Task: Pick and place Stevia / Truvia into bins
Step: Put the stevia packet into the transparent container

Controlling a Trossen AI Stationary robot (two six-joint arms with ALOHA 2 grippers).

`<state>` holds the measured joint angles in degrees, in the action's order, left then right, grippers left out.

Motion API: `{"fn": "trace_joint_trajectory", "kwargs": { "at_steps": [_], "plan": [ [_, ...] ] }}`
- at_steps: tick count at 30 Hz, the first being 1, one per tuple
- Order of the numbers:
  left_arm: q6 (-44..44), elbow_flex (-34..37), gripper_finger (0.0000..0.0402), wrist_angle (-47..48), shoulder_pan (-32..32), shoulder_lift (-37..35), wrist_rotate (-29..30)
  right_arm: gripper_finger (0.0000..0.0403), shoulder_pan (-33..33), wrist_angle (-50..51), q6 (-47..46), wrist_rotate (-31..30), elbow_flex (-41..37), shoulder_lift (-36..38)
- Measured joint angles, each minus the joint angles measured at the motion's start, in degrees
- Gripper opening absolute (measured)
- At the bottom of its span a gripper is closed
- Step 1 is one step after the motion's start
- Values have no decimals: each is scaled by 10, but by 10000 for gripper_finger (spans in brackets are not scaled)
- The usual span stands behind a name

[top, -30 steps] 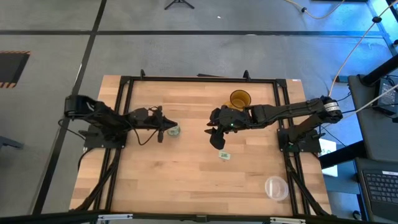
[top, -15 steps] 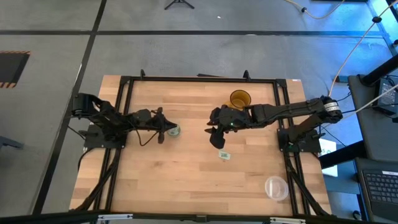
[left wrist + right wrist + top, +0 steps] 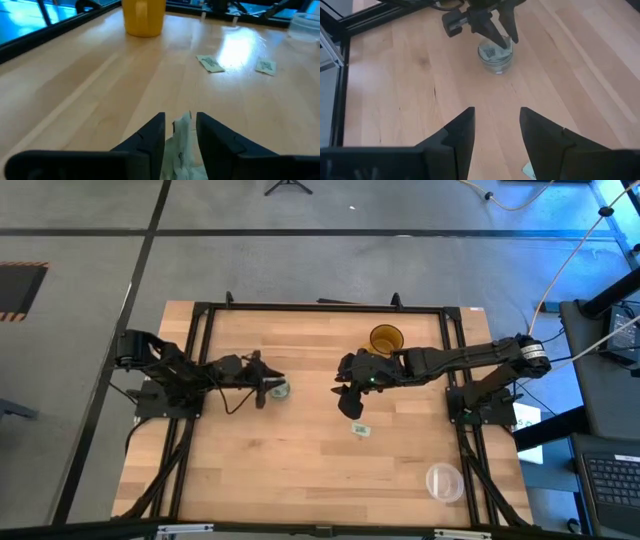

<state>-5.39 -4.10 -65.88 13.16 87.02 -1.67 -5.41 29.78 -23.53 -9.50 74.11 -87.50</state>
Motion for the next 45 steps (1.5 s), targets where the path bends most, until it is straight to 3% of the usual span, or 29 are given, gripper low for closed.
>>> {"fn": "trace_joint_trajectory", "kwargs": {
  "at_steps": [19, 29, 38, 42, 45],
  "plan": [
    [12, 0, 120, -25, -21, -5, 10, 159, 0, 25, -4, 0, 0, 0],
    [23, 1, 130, 5, -21, -77, 31, 159, 0, 32, -9, 1, 0, 0],
    [-9, -43, 132, 3, -47, -191, -30, 159, 5, 122, -22, 123, 0, 0],
    [47, -117, 133, 84, -99, -202, -35, 159, 5, 129, -17, 130, -3, 0],
    [80, -197, 134, 259, -132, -201, -23, 159, -4, 130, 56, 128, -19, 0]
  ]
}}
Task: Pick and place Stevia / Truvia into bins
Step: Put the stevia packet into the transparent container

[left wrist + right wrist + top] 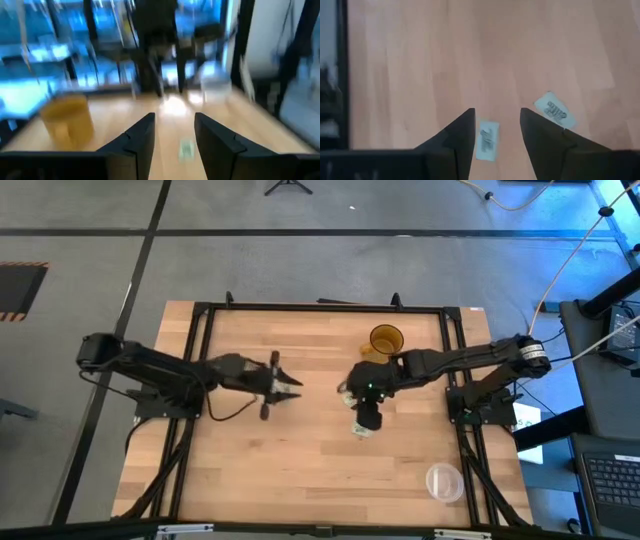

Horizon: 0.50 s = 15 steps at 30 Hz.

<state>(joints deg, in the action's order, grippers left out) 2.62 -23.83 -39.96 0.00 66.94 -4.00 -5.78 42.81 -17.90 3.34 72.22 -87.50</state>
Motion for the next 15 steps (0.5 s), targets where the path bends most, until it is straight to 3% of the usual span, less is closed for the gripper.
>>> {"fn": "trace_joint_trajectory", "kwargs": {
  "at_steps": [3, 5, 15],
  "plan": [
    [7, -82, 133, 188, -23, 15, 30, 159, -20, -3, 60, -5, -30, 0],
    [-5, -126, 130, 256, -35, 32, 41, 159, -30, -2, 55, -4, -53, 0],
    [-13, -222, 108, 273, -91, 161, 56, 159, -34, -64, -244, 16, -178, 0]
  ]
}}
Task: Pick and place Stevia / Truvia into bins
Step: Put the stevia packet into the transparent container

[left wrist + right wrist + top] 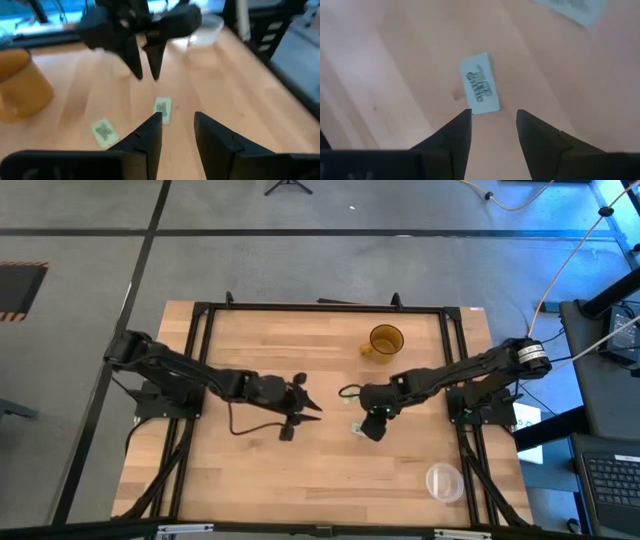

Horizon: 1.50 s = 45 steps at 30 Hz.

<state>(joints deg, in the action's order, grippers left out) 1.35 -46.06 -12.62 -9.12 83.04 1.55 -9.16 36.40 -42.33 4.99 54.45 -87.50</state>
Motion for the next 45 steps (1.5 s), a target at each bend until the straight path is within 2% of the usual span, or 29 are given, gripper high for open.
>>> {"fn": "trace_joint_trajectory", "kwargs": {
  "at_steps": [4, 8, 12, 19, 22, 33, 39, 45],
  "plan": [
    [0, -20, 100, -1, -12, 63, 37, 159, 0, -28, -64, 0, -35, 0],
    [0, -41, 89, -55, -18, 130, 31, 159, 0, -58, -98, 1, -58, 0],
    [-2, -65, 70, -100, -18, 192, 17, 159, 0, -25, -116, 1, -63, 0],
    [-19, -130, 21, -103, -17, 278, 17, 159, 0, 9, -126, -6, -63, 40],
    [-37, -157, 4, -105, -16, 304, 19, 159, -1, 13, -129, -8, -63, 63],
    [-39, -221, 2, -103, -11, 385, 20, 159, -1, 30, -130, -8, -63, 88],
    [-83, -225, 2, -97, -3, 408, 20, 159, -1, 19, -130, -8, -63, 87],
    [-92, -225, 1, -92, 7, 417, 12, 159, -1, -42, -131, -10, -63, 85]
  ]
}}
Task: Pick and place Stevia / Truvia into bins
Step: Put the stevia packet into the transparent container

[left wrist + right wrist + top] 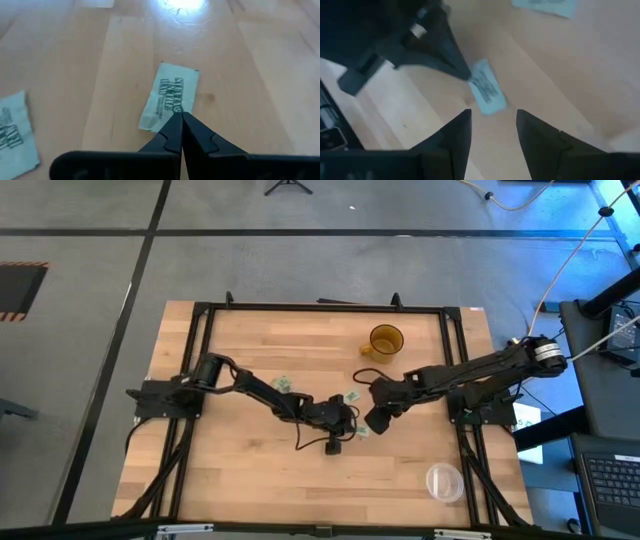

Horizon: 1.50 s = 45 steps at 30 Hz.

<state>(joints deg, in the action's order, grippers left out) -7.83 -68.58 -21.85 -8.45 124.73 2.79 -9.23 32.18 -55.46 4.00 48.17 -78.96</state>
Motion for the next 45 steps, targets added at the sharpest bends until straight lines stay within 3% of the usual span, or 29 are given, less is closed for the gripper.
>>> {"fn": "trace_joint_trajectory", "kwargs": {
  "at_steps": [28, 38, 45],
  "plan": [
    [-21, -1, 2, 9, 0, 15, -22, 159, 1, -62, -2, 40, -6, -148],
    [-30, -1, 1, 9, 0, 16, -23, 159, 15, -326, -89, 99, -176, -91],
    [-32, 0, 1, 7, 0, 16, -23, 159, 15, -460, -136, 121, -238, -87]
  ]
}}
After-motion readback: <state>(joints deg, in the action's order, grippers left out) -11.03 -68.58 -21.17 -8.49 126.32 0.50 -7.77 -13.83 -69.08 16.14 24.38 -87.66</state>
